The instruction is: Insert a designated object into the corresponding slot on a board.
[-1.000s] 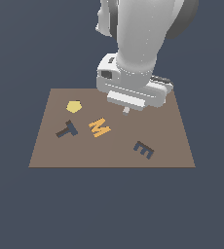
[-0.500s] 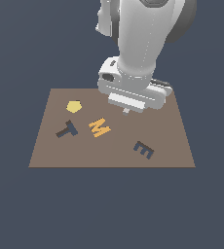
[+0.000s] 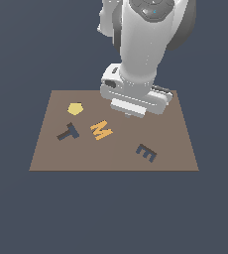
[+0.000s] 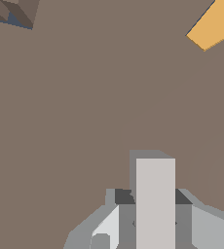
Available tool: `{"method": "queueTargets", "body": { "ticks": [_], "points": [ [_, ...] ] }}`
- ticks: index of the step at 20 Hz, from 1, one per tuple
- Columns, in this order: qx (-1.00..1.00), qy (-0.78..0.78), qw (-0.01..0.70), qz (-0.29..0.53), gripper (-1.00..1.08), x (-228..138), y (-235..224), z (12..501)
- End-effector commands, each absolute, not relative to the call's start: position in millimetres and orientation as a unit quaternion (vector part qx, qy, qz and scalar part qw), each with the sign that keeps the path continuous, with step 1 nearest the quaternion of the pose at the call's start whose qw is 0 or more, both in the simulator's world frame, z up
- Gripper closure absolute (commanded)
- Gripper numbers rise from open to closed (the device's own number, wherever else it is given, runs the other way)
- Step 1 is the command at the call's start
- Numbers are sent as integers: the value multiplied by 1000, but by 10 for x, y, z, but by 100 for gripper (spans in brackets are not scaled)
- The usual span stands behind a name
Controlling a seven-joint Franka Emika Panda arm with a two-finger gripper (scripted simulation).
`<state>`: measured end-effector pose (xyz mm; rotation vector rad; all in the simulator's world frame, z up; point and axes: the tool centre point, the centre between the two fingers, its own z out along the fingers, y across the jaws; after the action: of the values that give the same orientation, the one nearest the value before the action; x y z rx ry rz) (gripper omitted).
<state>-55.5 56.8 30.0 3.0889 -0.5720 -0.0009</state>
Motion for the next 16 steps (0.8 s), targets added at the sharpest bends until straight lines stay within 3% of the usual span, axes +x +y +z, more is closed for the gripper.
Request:
{"method": "queueTargets", "body": {
  "ticks": [1, 16],
  "points": [
    [983, -182, 0, 0, 108, -553, 568, 299],
    [978, -209, 0, 0, 108, -422, 408, 310]
  ]
}}
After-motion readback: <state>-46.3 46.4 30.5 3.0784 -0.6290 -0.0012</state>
